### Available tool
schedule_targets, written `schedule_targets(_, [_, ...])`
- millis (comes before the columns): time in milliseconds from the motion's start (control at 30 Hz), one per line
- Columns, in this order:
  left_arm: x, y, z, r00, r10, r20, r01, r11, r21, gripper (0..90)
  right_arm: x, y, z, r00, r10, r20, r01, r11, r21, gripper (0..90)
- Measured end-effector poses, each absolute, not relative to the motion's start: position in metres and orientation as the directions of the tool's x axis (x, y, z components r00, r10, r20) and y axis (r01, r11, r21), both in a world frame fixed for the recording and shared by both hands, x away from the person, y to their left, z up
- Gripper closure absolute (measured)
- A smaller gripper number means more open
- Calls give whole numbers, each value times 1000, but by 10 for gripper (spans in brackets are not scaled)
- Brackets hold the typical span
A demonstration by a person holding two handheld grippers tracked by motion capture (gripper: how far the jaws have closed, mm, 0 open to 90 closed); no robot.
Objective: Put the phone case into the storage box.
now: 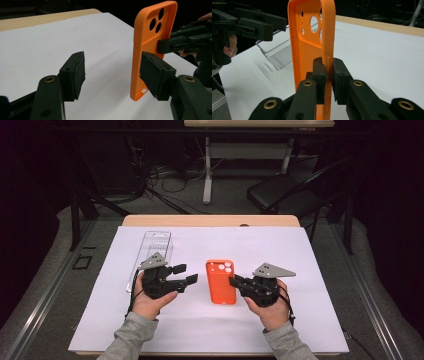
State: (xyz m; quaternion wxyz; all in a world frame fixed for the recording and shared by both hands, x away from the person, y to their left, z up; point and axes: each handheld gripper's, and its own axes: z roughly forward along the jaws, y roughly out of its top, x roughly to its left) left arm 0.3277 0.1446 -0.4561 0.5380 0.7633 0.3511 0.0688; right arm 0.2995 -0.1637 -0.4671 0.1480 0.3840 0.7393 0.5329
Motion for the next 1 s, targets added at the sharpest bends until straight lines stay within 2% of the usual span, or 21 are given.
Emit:
schedule_targets(333, [324,140,-453,747,624,-231,442,-206,873,378,296,-153,-472,-637,753,163,427,169,888,823])
schedule_targets(833, [316,129,-449,731,678,-82,389,-315,865,378,295,-139,-478,-636,756,156,455,203,867,822])
schedule_targets(1000, [315,128,-448,724,687,-56,384,-335,860,378,295,-133,-481,-635,756,156,463,211,861,822])
